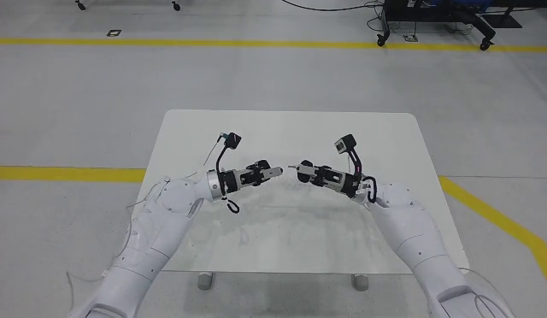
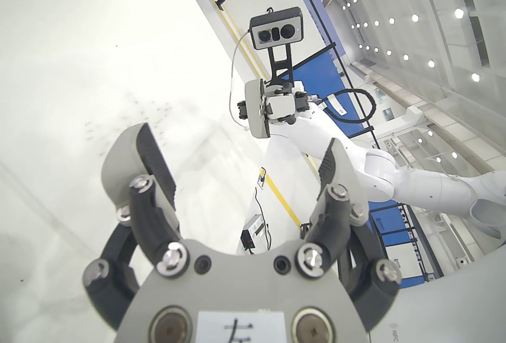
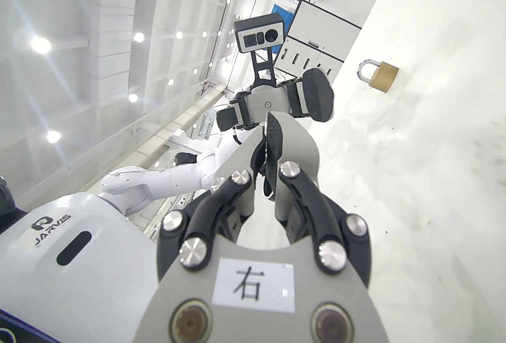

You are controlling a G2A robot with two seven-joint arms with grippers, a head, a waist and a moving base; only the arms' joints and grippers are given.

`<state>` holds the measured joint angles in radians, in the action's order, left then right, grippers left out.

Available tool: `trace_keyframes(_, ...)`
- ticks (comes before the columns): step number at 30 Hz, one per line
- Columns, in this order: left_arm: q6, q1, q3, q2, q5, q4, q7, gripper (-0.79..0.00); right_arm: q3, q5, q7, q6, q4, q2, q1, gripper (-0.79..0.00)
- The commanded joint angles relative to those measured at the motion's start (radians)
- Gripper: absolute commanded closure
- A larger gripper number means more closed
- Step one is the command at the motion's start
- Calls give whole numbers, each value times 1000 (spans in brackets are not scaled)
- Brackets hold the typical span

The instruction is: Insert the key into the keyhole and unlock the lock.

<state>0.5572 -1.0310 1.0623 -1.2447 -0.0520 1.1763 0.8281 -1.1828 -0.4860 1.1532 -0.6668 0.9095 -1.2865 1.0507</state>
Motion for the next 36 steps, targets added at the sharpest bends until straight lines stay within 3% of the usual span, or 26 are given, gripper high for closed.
trace_keyframes(1, -17, -24, 36, 9, 42, 45, -86, -785, 0, 0, 0, 0, 0, 0, 0, 0)
trace_keyframes(6, -78, -79, 144, 50, 267, 235, -65, -785, 0, 0, 0, 0, 0, 0, 0, 0)
trace_keyframes(9, -249, -116, 193, 77, 524, 360, 8, -785, 0, 0, 0, 0, 0, 0, 0, 0)
trace_keyframes(12, -414, -123, 165, 91, 779, 430, 168, -785, 0, 0, 0, 0, 0, 0, 0, 0)
trace_keyframes(14, -461, -110, 129, 91, 853, 441, 246, -785, 0, 0, 0, 0, 0, 0, 0, 0)
trace_keyframes(18, -550, -56, 47, 80, 949, 411, 319, -785, 0, 0, 0, 0, 0, 0, 0, 0)
trace_keyframes(23, -632, 1, -25, 64, 1022, 347, 323, -785, 0, 0, 0, 0, 0, 0, 0, 0)
trace_keyframes(25, -662, 23, -55, 56, 1054, 318, 325, -708, 0, 0, 0, 0, 0, 0, 0, 0)
trace_keyframes(28, -705, 51, -79, 44, 1062, 267, 305, -665, 0, 0, 0, 0, 0, 0, 0, 0)
trace_keyframes(33, -739, 95, -98, 28, 1042, 178, 279, -434, 0, 0, 0, 0, 0, 0, 0, 0)
trace_keyframes(36, -745, 116, -109, 18, 1025, 139, 265, -366, 0, 0, 0, 0, 0, 0, 0, 0)
